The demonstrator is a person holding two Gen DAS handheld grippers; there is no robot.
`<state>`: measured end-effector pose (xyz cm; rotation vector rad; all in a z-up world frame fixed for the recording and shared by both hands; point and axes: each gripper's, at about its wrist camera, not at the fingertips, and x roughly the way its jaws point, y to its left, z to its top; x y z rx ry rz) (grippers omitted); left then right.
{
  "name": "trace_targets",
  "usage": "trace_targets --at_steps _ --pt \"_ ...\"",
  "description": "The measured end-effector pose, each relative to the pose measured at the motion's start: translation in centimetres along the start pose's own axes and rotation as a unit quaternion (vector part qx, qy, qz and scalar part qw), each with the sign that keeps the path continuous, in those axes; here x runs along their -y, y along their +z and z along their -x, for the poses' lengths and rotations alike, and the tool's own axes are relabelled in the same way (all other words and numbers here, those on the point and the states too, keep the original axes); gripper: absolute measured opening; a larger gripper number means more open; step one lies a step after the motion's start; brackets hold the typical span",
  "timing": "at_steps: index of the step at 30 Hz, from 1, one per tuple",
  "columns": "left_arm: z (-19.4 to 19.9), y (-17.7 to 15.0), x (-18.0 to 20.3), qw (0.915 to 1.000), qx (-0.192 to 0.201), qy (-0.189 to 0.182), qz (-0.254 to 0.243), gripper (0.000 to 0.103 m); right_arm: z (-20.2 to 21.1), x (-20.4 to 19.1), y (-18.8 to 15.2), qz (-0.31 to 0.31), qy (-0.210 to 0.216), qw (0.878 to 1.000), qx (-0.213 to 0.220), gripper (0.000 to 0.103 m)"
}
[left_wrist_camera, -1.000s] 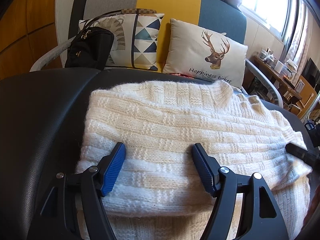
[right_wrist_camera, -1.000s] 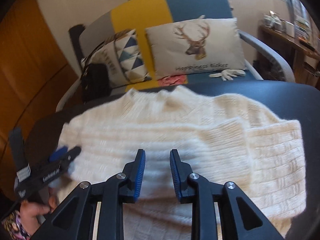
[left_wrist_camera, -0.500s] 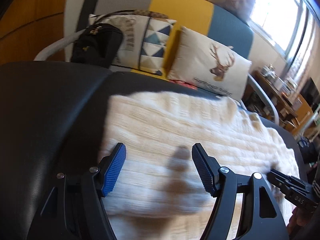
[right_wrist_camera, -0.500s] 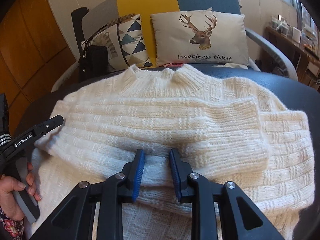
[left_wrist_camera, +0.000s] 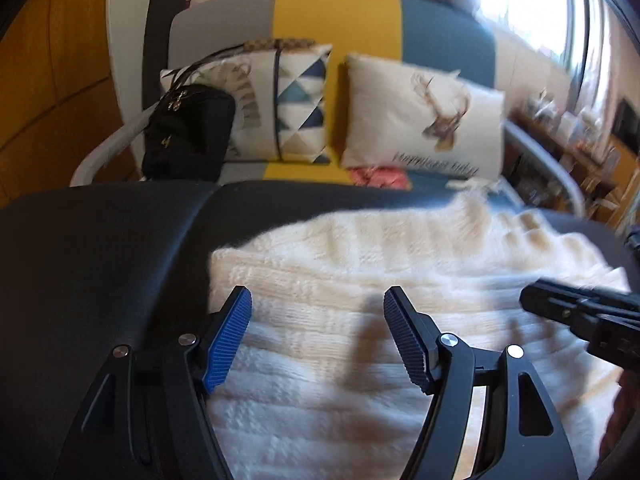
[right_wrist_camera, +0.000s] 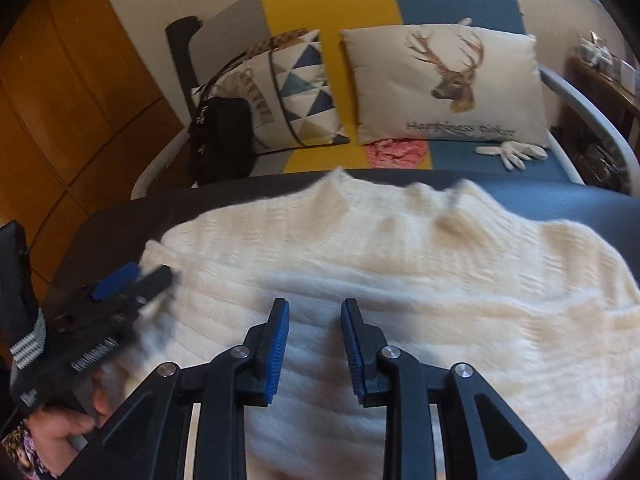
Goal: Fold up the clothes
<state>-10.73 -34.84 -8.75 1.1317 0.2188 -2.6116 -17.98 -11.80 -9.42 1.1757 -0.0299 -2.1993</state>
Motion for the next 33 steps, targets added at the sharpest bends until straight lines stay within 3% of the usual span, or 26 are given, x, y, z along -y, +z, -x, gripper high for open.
trace_targets --at_steps 4,8,12,15,19,25,29,33 --pt "-0.8 -0.3 -0.4 0.9998 -0.009 0.006 0.016 0.072 -1.8 -3.0 0.5 0.042 0.011 0.999 -0.003 0.027" --pt "-1.0 -0.8 0.2 0.9997 -0.008 0.021 0.003 0.073 -3.6 -4.6 0.6 0.07 -0.026 0.997 -0.016 0.027" --pt "-1.1 -1.1 -0.1 0.9998 -0.011 0.014 0.008 0.075 -4.5 -4.3 0.8 0.055 -0.042 0.997 -0.026 0.027" --pt "-1.2 -1.2 -0.2 0.9998 -0.011 0.009 0.011 0.076 -3.6 -4.1 1.2 0.05 -0.032 0.998 -0.03 0.027" --pt "-1.3 -1.2 -0.1 0.9998 -0.013 0.007 0.01 0.078 1.1 -1.6 0.3 0.045 -0.046 0.998 0.007 0.027" --pt "-1.3 -1.3 0.2 0.9998 -0.015 0.012 0.004 0.079 5.1 6.6 -2.1 -0.03 -0.114 0.993 -0.026 0.028" --pt "-1.4 -1.2 0.2 0.9998 -0.016 0.011 0.002 0.08 6.4 9.4 -4.2 -0.048 -0.148 0.986 -0.054 0.028" --pt "-1.4 -1.2 0.3 0.9998 -0.017 0.011 -0.001 0.081 7.1 10.6 -6.0 -0.053 -0.138 0.989 -0.028 0.027"
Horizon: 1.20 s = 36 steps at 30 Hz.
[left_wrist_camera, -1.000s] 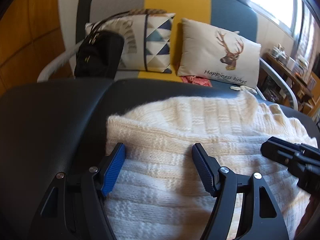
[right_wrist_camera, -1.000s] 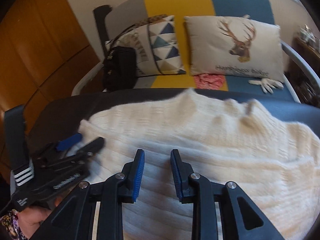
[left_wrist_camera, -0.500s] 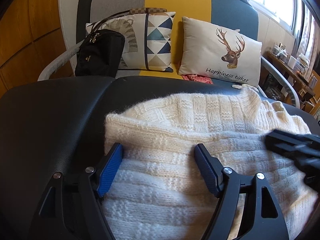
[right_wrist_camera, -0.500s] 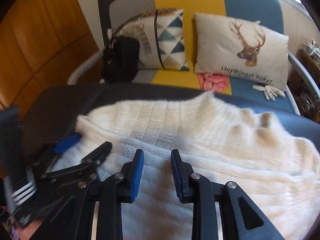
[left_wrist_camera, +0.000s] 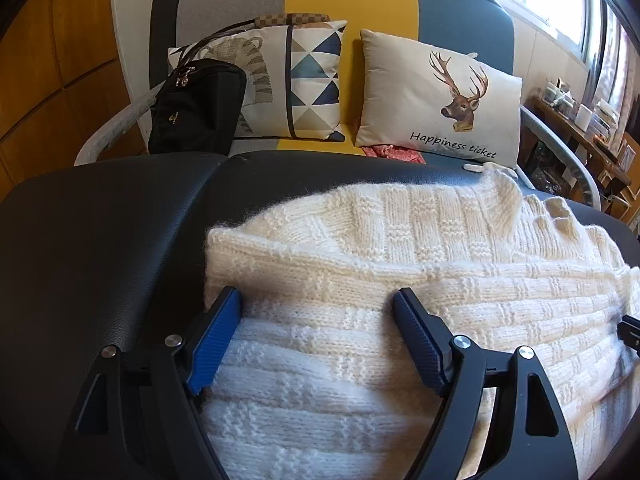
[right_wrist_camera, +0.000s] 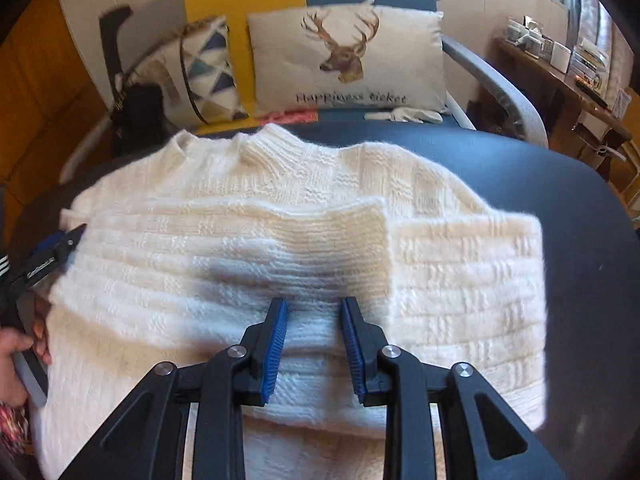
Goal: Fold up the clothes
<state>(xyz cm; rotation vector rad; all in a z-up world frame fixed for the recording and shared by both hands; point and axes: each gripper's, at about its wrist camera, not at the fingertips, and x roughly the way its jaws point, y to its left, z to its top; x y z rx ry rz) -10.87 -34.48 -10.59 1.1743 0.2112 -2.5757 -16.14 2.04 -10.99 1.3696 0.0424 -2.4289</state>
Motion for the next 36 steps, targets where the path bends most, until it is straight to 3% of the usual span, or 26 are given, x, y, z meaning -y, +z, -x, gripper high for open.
trace_targets --at_steps 5,9,16,19,24,33,36 --pt "0.6 0.5 -0.3 0.9999 -0.004 -0.012 0.002 0.081 0.7 0.0 0.8 -0.012 0.016 1.0 0.002 0.028" --pt "2.2 0.6 -0.5 0.9996 0.015 -0.02 0.014 0.081 2.1 -0.7 1.9 -0.03 0.064 0.997 0.038 0.029" --pt "1.1 -0.3 1.0 0.9994 -0.001 -0.008 -0.035 0.081 -1.3 -3.2 3.6 -0.005 0.065 0.998 0.007 0.029" --pt "0.6 -0.3 0.4 0.9996 -0.003 -0.013 -0.026 0.081 -2.3 -3.2 3.0 0.01 0.045 0.999 0.007 0.029" --pt "0.4 -0.3 0.4 0.9995 -0.006 -0.011 -0.029 0.085 -2.2 -3.0 2.0 0.008 0.035 0.999 0.024 0.028" --pt "2.8 -1.2 0.8 0.998 -0.003 0.008 -0.062 0.085 1.7 -2.7 1.2 -0.001 0.068 0.997 0.043 0.03" --pt "3.5 -1.9 1.0 0.9979 -0.006 0.022 -0.061 0.085 1.6 -3.1 0.4 0.013 0.057 0.998 0.028 0.03"
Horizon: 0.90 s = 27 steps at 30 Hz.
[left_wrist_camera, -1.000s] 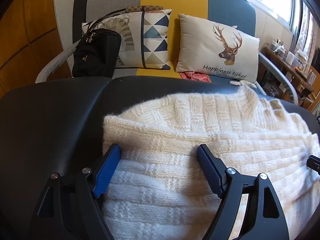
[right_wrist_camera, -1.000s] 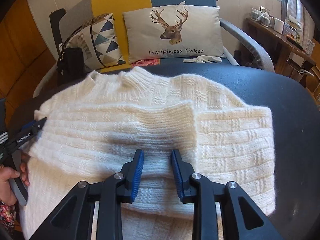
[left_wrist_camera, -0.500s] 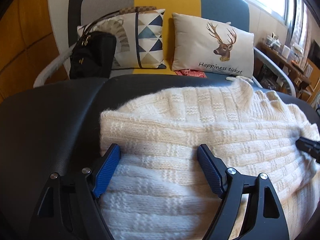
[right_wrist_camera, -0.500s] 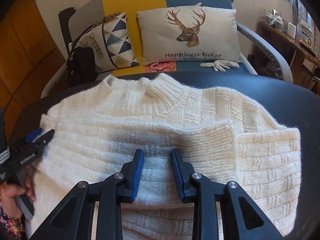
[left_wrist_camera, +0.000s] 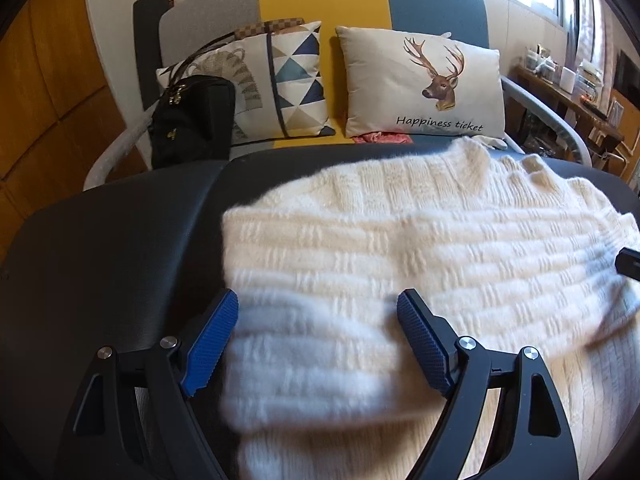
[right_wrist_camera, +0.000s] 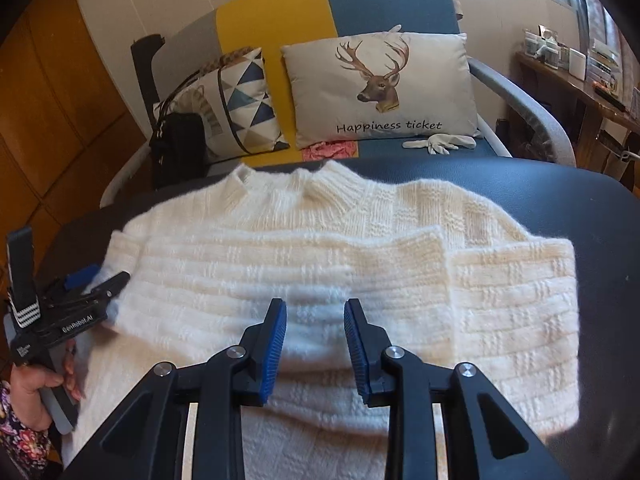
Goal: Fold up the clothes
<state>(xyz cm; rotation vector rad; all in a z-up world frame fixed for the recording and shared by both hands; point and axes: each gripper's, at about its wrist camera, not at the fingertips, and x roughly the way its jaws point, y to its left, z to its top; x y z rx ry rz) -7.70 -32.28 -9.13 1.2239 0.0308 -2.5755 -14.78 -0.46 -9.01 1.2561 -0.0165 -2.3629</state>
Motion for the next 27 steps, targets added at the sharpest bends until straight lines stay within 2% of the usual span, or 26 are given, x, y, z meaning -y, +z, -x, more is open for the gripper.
trace_targets --at_steps 5,11,15,18,23,27 --pt "0.4 -1.2 0.2 0.9999 -0.005 0.013 0.005 0.085 -1.0 -0.2 -1.0 -0.003 -0.013 1.0 -0.013 0.03" --pt "-0.1 -1.5 -0.2 0.9997 -0.013 0.011 0.019 0.086 -1.7 -0.6 -0.9 0.008 -0.034 0.999 -0.02 0.031" --pt "-0.7 -1.7 -1.0 0.9989 -0.022 0.011 0.039 0.097 -1.7 -0.1 -1.3 -0.005 -0.025 1.0 -0.012 0.031" --pt "-1.1 -1.8 -1.6 0.998 -0.031 0.001 0.055 0.1 -1.6 -0.1 -1.2 -0.008 -0.025 1.0 -0.013 0.031" --pt "-1.1 -2.1 -1.6 0.998 -0.03 0.005 0.055 0.101 -0.7 -0.6 -0.3 -0.011 -0.024 1.0 -0.016 0.031" --pt "-1.3 -2.1 -1.7 0.9977 -0.032 0.004 0.059 0.103 -0.2 -1.4 0.0 -0.011 0.004 1.0 0.001 0.031"
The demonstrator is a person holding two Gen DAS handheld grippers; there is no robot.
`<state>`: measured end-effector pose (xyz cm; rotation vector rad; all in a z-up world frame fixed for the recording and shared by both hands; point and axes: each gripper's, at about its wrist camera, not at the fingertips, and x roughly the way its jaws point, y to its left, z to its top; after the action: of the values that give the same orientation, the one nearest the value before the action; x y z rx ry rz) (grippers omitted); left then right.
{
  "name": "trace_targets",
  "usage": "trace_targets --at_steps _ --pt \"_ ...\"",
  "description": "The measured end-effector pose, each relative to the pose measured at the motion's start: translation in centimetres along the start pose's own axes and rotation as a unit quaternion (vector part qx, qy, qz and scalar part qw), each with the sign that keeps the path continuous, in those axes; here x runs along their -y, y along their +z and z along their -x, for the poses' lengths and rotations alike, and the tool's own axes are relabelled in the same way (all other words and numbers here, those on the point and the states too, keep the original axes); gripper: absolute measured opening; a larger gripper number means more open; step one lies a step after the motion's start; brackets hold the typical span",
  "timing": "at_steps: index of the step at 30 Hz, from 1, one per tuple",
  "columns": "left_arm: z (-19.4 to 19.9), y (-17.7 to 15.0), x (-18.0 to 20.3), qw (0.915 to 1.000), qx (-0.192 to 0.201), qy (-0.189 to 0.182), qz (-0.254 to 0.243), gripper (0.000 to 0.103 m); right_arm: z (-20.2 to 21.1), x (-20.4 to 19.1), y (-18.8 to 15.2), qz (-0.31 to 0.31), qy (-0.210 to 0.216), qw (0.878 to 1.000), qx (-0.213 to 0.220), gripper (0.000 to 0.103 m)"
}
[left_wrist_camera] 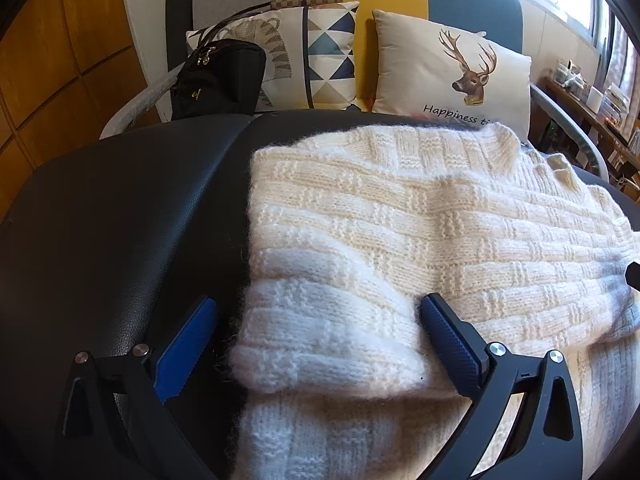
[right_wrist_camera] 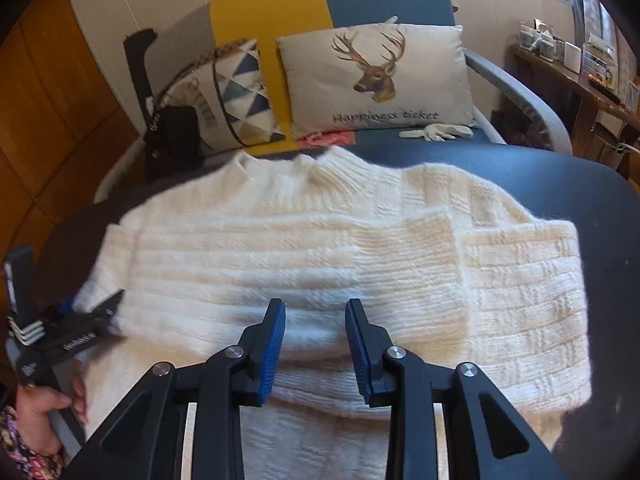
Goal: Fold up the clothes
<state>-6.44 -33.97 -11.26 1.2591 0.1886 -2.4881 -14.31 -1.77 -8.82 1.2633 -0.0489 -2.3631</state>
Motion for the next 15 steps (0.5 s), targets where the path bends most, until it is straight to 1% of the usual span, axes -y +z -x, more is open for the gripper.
trace_targets --at_steps 6,12,15 --pt "-0.1 -0.1 -0.2 1.0 -0.001 -0.006 0.005 0.103 -2.2 -0.7 -0.2 0.022 -0.014 0.999 -0.021 0.031" --pt "0.0 0.0 -0.2 1.0 0.0 -0.005 0.004 0.103 -2.7 -1.3 -0.8 0.046 -0.034 0.998 -0.012 0.032" --pt "0.8 0.1 -0.3 0.9999 0.004 -0.005 0.009 0.103 -2.7 -1.1 -0.5 0.043 -0.028 0.999 -0.02 0.032"
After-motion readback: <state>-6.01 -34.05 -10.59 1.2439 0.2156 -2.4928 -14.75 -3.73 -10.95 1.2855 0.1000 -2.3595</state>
